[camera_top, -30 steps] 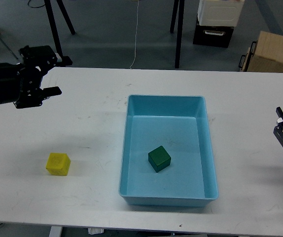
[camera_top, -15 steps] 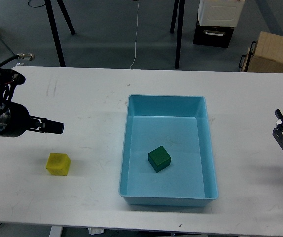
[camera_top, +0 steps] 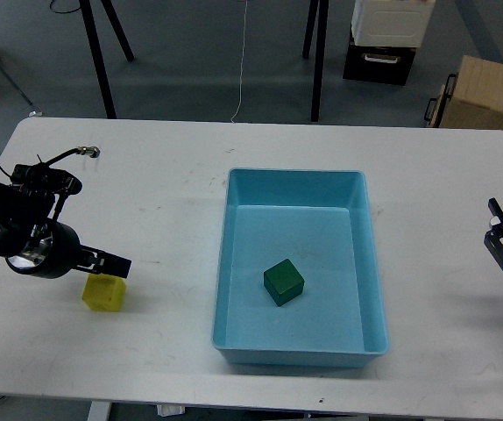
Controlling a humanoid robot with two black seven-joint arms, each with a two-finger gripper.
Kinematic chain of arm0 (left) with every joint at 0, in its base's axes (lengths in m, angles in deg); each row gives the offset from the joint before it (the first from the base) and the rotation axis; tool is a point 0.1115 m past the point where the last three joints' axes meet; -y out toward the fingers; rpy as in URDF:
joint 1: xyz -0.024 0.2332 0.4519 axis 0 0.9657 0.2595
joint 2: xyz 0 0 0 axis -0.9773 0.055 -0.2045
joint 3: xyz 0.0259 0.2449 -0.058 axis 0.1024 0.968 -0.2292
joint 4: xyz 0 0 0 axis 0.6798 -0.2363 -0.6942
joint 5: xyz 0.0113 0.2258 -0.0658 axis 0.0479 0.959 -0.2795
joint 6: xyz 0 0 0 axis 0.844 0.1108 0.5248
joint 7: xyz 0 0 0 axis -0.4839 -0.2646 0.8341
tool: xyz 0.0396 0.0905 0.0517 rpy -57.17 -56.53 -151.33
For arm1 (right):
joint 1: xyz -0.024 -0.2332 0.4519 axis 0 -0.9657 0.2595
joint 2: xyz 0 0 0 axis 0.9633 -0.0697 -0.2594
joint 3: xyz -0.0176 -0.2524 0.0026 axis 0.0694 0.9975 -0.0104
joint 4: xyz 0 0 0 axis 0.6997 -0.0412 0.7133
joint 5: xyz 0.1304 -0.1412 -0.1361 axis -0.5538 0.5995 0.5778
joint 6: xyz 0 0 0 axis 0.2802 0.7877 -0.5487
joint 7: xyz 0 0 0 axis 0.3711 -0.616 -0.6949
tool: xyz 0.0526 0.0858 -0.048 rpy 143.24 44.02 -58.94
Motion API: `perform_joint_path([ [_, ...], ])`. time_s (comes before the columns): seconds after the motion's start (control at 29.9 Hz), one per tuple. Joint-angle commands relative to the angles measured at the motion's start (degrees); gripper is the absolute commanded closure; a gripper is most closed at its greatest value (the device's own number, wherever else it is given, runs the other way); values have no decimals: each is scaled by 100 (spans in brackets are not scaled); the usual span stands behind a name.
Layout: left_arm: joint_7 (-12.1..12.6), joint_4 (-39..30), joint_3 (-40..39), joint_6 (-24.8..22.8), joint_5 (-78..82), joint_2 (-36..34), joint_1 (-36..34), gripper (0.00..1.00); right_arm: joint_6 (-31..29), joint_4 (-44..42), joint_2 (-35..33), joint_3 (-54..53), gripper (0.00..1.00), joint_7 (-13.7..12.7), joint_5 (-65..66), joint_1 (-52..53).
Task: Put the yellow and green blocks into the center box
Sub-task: 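Move the left gripper down onto the yellow cube and close it, then lift the yellow cube and carry it into the blue box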
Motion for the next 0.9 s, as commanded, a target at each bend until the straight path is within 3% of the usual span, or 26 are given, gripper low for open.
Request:
perform_joint_path([
  [0.0,4,218,-26,0,88,114,199,0,-8,-5,-1,-5,1,0,0,-17],
  [0.33,-14,236,-184,0,123,105,524,6,-8,-5,-1,12,1,-8,9,-34],
  [0.6,-49,193,-448,0,554,79,753,59,-17,-5,-1,3,1,-17,18,-52],
  [0.63,-32,166,-448,0,554,53,753,67,-17,-5,-1,3,1,-17,18,-52],
  [0.67,-23,157,-448,0,563,35,745,81,-17,-5,-1,3,1,-17,18,-52],
  [0.74,-58,122,-457,0,563,0,736,84,-17,4,-1,12,1,-17,18,-60],
  [0.8,3,26,-501,0,546,-62,727,95,-17,30,-1,21,1,-17,18,-69],
  [0.87,21,-18,-632,0,537,-114,683,97,-17,39,-1,30,1,-17,18,-69],
])
